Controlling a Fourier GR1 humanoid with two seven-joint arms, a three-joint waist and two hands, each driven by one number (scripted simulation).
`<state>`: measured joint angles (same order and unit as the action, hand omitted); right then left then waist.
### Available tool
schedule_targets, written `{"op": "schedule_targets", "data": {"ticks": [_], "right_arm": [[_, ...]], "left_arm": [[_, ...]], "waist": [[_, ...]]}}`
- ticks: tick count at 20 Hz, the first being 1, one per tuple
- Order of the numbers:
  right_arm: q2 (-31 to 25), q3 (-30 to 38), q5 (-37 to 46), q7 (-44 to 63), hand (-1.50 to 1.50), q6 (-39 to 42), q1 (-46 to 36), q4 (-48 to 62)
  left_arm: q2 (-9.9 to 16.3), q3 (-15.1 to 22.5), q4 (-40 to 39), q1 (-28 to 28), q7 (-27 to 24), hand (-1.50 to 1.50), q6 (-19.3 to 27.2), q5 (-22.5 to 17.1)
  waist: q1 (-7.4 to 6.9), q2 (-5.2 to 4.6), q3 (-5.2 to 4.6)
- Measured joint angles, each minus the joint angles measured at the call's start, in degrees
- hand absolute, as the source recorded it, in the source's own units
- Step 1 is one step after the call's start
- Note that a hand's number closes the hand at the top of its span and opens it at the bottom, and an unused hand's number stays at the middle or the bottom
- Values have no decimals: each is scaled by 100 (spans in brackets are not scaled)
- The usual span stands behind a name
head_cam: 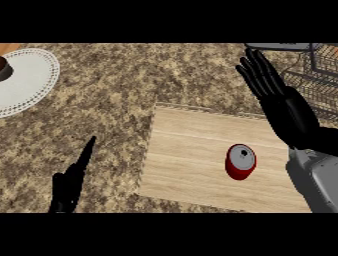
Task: Pick the can from the tray and place it in the tiered basket
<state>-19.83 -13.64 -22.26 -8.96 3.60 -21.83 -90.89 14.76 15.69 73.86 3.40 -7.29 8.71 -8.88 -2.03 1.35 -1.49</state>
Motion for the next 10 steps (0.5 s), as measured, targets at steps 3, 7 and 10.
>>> {"op": "schedule_targets", "data": {"ticks": [3, 7, 10], "right_arm": [[-53, -29, -5, 310, 150, -17, 45, -19], [19, 286, -198, 571, 150, -389, 123, 77], [-569, 379, 453, 1056, -150, -882, 469, 518]], "left_arm": [[1020, 577, 2103, 3222, -464, 0, 37, 165], [1327, 270, 2199, 3415, -294, 0, 294, 334], [1374, 193, 2383, 3709, -328, 0, 451, 327]], "waist": [[-135, 118, 484], [293, 50, 374], [571, -1, 246]]}}
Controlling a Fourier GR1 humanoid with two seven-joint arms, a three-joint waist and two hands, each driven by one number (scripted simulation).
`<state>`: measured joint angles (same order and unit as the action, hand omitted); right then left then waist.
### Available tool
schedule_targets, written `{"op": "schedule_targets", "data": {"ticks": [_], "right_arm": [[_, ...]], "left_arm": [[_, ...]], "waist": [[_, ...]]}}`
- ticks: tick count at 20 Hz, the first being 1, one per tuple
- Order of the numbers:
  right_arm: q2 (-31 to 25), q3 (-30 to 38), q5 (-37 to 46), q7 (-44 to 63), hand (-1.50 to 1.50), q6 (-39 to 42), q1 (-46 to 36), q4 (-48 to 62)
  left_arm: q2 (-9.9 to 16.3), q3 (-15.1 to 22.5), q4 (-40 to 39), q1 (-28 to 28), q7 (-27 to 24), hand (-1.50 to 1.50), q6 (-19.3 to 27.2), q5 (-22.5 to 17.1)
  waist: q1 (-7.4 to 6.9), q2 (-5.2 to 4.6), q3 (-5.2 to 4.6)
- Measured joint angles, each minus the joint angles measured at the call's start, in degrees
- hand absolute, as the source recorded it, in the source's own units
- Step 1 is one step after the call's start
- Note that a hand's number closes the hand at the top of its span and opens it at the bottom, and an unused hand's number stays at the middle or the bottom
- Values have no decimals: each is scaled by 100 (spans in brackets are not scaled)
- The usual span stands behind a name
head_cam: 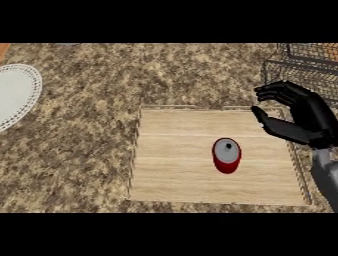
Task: Pick the can from the tray and place it in the tiered basket
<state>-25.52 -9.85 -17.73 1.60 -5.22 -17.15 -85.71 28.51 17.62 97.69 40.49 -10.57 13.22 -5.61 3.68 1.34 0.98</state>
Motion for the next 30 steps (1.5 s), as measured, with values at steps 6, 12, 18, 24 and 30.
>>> {"op": "schedule_targets", "data": {"ticks": [6, 12, 18, 24, 30], "right_arm": [[-555, 49, 657, 678, -150, -611, 278, -2], [-1324, -469, 1083, 1551, -150, -16, 9, -383], [-1936, -1117, 1314, 2521, -150, 934, -478, -760], [-2063, -1447, 1287, 3593, -150, 1431, -1036, -992], [-1886, -1749, 1136, 4662, -150, 1706, -1428, -968]], "left_arm": [[99, -191, 301, 617, 242, 0, 368, -112], [620, -1210, 117, 675, 511, 0, 782, -62], [766, -1375, -15, 396, 812, 0, 714, -108], [856, -1369, -231, 70, 1012, 0, 552, -67], [895, -1314, -348, -211, 1126, 0, 400, 2]], "waist": [[207, -17, -25], [276, -17, -85], [229, -58, -164], [161, -85, -183], [70, -119, -174]]}}
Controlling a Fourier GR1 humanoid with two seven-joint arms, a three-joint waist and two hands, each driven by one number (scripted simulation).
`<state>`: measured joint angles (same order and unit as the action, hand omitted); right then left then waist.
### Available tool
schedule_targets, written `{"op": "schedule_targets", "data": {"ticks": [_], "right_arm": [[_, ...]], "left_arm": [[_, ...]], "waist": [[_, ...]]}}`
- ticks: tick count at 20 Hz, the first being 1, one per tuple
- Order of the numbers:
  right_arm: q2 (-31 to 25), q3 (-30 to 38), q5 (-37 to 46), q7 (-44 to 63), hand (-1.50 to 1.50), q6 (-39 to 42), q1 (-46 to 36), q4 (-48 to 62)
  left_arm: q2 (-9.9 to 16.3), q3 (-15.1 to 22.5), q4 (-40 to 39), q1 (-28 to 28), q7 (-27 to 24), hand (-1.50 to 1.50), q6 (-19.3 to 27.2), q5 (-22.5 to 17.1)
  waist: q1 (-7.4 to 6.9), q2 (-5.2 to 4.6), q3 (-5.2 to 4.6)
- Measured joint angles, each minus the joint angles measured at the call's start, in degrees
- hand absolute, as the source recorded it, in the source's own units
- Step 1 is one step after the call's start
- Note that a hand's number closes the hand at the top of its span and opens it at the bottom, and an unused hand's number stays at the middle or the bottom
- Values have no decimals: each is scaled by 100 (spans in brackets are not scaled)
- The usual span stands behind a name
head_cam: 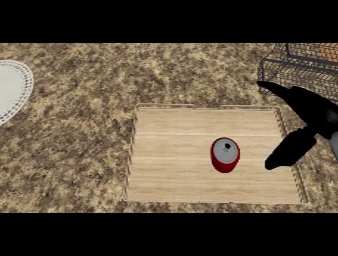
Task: Pick the can from the tray and place it in the tiered basket
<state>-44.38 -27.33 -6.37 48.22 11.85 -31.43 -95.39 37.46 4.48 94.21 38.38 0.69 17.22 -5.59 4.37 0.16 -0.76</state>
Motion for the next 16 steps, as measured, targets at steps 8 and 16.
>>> {"op": "schedule_targets", "data": {"ticks": [8, 16], "right_arm": [[221, -432, -136, 924, -150, 168, -422, 68], [427, -791, -274, 1719, -150, -51, -742, -350]], "left_arm": [[-306, 78, 359, -1363, -69, 0, -13, -68], [-727, 325, -140, -3593, 405, 0, 30, 92]], "waist": [[7, -8, 18], [-152, -12, 54]]}}
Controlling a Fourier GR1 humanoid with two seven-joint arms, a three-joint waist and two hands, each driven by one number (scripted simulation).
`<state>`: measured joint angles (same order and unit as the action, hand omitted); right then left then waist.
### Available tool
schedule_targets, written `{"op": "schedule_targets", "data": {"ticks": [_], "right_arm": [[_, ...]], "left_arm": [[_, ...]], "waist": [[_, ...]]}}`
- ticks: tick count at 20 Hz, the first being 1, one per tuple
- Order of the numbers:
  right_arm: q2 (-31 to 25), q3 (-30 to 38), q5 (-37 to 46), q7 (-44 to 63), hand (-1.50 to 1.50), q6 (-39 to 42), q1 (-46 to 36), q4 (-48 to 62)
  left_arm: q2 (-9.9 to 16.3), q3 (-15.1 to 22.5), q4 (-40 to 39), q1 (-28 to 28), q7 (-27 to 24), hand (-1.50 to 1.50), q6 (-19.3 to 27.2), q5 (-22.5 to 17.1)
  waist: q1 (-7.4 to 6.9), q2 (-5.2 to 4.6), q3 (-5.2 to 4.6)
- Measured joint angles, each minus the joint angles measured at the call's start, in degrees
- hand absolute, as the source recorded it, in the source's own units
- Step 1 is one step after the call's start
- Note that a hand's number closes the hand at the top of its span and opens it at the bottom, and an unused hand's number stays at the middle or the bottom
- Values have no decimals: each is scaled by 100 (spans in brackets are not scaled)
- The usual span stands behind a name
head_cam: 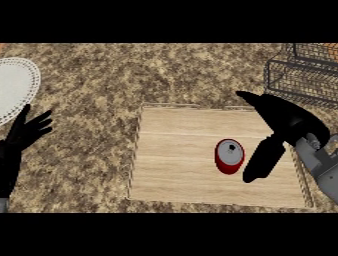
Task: Pick the can from the tray and place it in the tiered basket
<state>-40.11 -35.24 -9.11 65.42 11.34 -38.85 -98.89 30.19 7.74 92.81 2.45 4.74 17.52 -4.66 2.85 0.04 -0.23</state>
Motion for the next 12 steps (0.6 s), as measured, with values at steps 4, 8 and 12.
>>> {"op": "schedule_targets", "data": {"ticks": [4, 8, 12], "right_arm": [[-26, -211, 143, 210, -150, -84, -56, -234], [-105, -351, 304, 276, -150, -91, -45, -404], [-27, -476, 452, 350, -150, -110, -101, -441]], "left_arm": [[-84, 3, -318, -461, -16, 0, -138, 38], [-247, 37, -594, -823, 27, 0, -138, 141], [-379, 62, -767, -924, -44, 0, -171, 209]], "waist": [[-117, 10, 6], [-167, 11, 10], [-226, 12, 11]]}}
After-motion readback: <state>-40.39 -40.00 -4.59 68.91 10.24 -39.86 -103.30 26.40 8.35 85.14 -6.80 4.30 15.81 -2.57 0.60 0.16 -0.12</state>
